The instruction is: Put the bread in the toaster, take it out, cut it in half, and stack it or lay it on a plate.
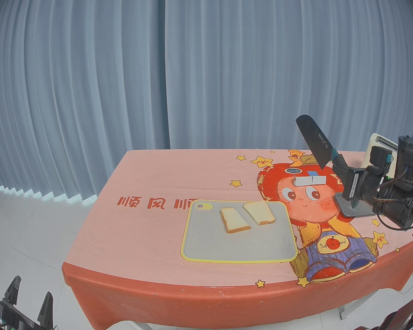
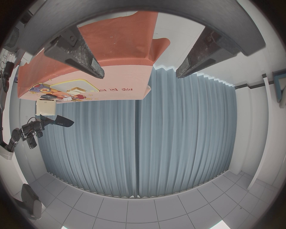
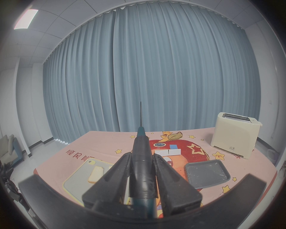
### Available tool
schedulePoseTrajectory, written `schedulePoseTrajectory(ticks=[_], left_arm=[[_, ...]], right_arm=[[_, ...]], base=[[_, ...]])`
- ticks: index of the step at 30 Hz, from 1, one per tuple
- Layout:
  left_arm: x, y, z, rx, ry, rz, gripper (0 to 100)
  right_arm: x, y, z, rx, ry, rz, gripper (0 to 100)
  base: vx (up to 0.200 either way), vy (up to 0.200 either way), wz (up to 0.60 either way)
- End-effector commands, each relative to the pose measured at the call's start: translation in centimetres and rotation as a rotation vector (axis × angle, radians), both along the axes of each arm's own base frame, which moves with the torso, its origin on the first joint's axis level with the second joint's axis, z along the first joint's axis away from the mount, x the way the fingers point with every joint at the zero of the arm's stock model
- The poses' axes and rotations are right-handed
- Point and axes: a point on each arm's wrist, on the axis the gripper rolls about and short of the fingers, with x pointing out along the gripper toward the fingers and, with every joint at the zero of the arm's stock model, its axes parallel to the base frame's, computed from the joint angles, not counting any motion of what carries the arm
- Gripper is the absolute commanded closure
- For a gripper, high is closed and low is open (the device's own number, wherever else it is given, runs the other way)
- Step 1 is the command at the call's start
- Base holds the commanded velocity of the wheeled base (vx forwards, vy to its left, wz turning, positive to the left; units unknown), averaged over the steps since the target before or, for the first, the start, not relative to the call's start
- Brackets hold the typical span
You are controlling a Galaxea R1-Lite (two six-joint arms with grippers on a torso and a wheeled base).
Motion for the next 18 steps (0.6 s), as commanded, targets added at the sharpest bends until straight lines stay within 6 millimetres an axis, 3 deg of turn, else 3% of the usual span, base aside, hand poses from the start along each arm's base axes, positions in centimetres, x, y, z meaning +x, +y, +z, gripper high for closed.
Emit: schedulePoseTrajectory(ticks=[1, 18], left_arm=[[0.14, 0.00, -0.48, 0.000, 0.019, 0.001, 0], [0.14, 0.00, -0.48, 0.000, 0.019, 0.001, 0]], right_arm=[[0.17, -0.33, 0.15, 0.002, -0.007, -0.015, 100], [0.45, -0.93, 0.12, -0.003, -0.006, -0.041, 100]], base=[[0.000, 0.000, 0.00], [0.000, 0.000, 0.00]])
